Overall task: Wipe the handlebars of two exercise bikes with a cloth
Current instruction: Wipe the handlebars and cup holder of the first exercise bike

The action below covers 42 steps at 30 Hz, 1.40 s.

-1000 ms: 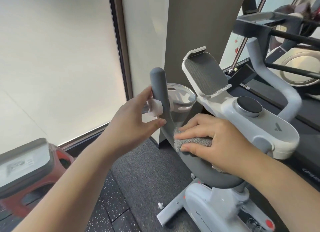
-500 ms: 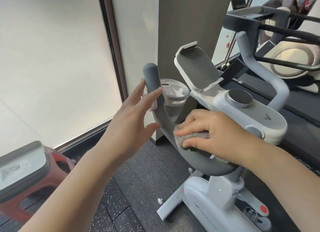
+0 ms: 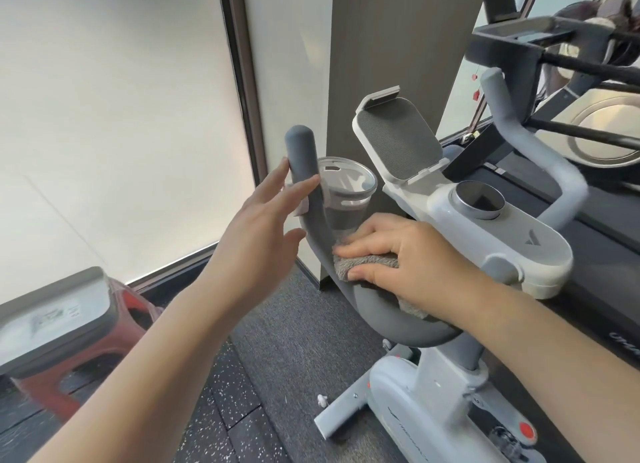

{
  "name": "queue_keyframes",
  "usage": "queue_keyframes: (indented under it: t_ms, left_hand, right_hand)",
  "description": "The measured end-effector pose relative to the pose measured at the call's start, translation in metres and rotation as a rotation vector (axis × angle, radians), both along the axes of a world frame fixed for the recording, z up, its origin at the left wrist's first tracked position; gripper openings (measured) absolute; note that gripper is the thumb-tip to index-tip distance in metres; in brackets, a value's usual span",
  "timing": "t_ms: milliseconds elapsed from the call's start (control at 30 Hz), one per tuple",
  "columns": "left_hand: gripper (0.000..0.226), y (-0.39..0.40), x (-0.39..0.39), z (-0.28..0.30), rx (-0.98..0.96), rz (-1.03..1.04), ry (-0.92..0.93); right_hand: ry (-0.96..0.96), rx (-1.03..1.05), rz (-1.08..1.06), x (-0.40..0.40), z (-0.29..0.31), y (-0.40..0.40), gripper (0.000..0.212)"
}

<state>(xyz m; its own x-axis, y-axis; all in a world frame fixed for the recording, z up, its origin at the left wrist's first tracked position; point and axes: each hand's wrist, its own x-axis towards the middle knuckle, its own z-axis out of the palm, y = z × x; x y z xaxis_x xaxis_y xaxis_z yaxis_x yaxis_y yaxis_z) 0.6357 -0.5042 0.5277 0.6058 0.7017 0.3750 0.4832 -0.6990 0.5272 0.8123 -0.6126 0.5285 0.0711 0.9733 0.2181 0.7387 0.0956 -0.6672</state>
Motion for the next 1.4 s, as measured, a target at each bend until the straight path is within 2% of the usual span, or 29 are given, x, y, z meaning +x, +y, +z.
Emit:
queue_keyframes:
  t_ms: [267, 533, 667, 1067, 1400]
  left_hand:
    - [0.055, -0.021, 0.013, -0.002, -0.014, 0.143, -0.083]
    - [0.043, -0.053, 0.026, -0.013, 0.094, 0.151, -0.082]
    - [0.038, -0.067, 0.028, -0.018, 0.103, 0.139, -0.025]
    - [0.028, -0.087, 0.03, -0.028, 0.074, 0.159, 0.037]
    - [0.023, -0.089, 0.036, -0.033, 0.104, 0.201, 0.02]
  right_hand:
    - [-0.01, -0.06, 0.151, 0.021, -0.007, -0.043, 0.031]
    - [-0.14, -0.054, 0.212, 0.04, -0.014, -0.072, 0.03]
    - [-0.186, -0.049, 0.2, 0.055, -0.018, -0.083, 0.027]
    - [-0.289, 0.071, 0.018, 0.092, -0.03, -0.102, 0.03]
    - [-0.341, 0.034, -0.164, 0.127, -0.029, -0.105, 0.031]
